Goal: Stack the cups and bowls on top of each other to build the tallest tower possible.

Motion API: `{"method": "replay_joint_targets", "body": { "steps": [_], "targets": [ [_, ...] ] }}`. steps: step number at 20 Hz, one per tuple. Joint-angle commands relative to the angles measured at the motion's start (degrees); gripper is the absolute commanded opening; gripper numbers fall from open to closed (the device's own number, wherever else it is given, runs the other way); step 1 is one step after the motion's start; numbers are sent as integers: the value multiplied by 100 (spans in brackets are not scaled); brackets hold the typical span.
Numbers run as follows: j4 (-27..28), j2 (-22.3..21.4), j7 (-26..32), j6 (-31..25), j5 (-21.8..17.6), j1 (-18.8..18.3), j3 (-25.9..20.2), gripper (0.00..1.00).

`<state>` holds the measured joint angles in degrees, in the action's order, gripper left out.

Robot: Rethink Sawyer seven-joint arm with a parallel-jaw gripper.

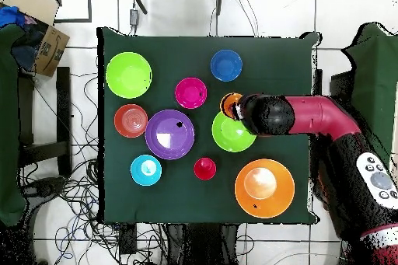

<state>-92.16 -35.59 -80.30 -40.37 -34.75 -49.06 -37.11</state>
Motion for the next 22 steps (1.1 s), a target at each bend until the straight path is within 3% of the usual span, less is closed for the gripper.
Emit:
{"method": "replay_joint_targets", "body": {
  "steps": [1, 11, 22],
  "targets": [
    [-1130, -615, 770, -795, 249, -213, -150, 0],
    [-1752, -1432, 453, -956, 613, -296, -185, 0],
    [-2481, -1949, 204, -749, 1042, -307, -215, 0]
  ]
}}
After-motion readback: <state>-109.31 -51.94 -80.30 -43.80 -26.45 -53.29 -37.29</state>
